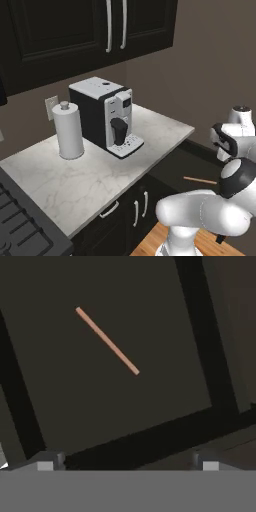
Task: Take a straw from the drawer in front and place it inside the glass cup on the dining counter.
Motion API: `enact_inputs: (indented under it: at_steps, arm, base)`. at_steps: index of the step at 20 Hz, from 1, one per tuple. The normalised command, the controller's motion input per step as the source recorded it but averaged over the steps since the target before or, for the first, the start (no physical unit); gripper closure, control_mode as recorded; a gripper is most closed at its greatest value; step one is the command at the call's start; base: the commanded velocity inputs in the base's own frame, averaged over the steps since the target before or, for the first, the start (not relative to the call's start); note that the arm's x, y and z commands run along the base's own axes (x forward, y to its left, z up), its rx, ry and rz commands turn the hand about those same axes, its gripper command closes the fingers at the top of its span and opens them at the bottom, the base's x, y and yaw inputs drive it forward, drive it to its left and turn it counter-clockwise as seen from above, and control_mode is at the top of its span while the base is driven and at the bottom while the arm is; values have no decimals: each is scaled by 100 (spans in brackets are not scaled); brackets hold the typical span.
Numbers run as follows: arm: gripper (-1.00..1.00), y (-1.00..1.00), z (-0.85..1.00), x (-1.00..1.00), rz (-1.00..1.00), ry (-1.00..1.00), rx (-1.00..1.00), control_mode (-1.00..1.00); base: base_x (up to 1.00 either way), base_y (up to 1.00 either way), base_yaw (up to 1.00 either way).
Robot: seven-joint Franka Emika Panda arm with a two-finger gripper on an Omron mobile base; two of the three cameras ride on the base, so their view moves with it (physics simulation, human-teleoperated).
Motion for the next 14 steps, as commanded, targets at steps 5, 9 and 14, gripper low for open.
enact_inputs:
  at_steps: [5,9,14]
  arm:
    - [-100,46,-36,56,27,-1,1,-100]
    - [-100,36,-54,28,6,11,0,-100]
    - [-100,5,-67,1,0,19,0,-100]
  base:
    - [0,0,0]
    - [0,0,0]
    - [0,0,0]
